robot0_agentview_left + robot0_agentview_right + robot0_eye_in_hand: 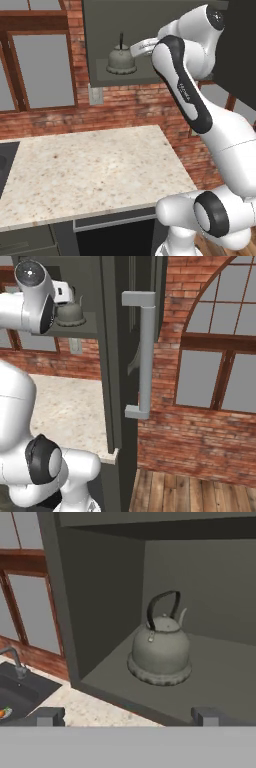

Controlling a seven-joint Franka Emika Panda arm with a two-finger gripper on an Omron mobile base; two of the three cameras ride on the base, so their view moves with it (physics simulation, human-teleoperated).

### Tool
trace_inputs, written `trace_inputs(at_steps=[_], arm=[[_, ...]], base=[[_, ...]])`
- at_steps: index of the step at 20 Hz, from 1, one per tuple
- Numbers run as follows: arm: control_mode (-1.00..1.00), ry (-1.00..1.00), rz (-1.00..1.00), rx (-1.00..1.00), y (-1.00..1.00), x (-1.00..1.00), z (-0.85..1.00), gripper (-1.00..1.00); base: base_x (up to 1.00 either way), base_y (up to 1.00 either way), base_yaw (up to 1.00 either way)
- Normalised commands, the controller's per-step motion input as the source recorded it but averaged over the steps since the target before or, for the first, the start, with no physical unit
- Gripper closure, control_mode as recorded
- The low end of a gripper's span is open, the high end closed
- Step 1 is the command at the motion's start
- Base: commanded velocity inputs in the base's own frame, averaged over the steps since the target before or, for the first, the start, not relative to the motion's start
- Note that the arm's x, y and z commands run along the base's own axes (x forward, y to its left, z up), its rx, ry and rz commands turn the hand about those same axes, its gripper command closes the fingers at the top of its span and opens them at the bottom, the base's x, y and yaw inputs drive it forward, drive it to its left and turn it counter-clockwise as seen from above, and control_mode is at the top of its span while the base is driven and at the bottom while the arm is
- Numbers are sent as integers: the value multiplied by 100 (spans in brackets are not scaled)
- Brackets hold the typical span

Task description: Open the cabinet, pick the kettle from the cabinet, and place it in the sink.

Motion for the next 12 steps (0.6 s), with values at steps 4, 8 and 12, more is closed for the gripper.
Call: trace_inputs(at_steps=[4, 8, 12], arm=[[-100, 0, 0, 0, 12, 27, -3, -100], [-100, -1, 0, 0, 11, 32, -10, -100], [-100, -4, 0, 0, 12, 34, -10, -100]], base=[[0, 0, 0], [0, 0, 0], [0, 0, 0]])
